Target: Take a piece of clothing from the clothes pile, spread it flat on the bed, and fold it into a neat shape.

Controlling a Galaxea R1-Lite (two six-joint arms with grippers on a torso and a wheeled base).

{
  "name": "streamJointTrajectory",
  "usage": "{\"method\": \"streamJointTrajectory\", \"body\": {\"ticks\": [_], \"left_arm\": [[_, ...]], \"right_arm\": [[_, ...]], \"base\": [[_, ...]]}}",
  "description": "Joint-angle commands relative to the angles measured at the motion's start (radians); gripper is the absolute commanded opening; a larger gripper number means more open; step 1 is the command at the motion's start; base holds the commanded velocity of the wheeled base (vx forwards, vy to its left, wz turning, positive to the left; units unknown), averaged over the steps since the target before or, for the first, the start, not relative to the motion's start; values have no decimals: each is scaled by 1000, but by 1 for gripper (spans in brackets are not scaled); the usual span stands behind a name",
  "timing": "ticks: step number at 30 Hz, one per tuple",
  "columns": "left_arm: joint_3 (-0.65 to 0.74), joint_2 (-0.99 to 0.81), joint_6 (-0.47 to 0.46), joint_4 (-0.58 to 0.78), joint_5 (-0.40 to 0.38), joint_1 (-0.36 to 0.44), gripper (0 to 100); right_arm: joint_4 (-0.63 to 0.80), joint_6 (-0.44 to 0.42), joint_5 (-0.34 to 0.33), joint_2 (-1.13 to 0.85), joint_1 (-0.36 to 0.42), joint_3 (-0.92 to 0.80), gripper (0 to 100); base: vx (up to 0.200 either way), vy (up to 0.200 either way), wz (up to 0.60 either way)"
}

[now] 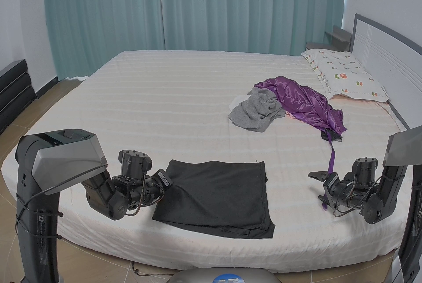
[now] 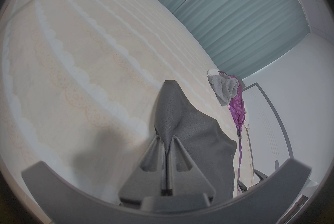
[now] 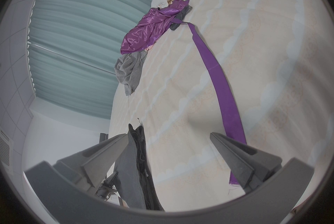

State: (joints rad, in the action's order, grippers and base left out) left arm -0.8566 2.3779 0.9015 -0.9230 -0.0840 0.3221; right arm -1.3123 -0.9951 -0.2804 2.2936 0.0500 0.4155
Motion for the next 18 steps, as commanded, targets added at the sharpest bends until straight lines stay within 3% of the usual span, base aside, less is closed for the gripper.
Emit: {"method": "streamJointTrajectory", "body": {"ticks": [1,7,18], "left_arm": [[1,-5,0,-2,0,0,0],[4,-3,0,-13,1,0,0],[24,-12,27,-27,0,-9,0]], "right_arm": [[-1,0,0,1,1,0,100],[-1,0,0,1,1,-1,100],[1,0,0,1,2,0,100]], "base": [[0,0,0],[0,0,0],[0,200,0]]}}
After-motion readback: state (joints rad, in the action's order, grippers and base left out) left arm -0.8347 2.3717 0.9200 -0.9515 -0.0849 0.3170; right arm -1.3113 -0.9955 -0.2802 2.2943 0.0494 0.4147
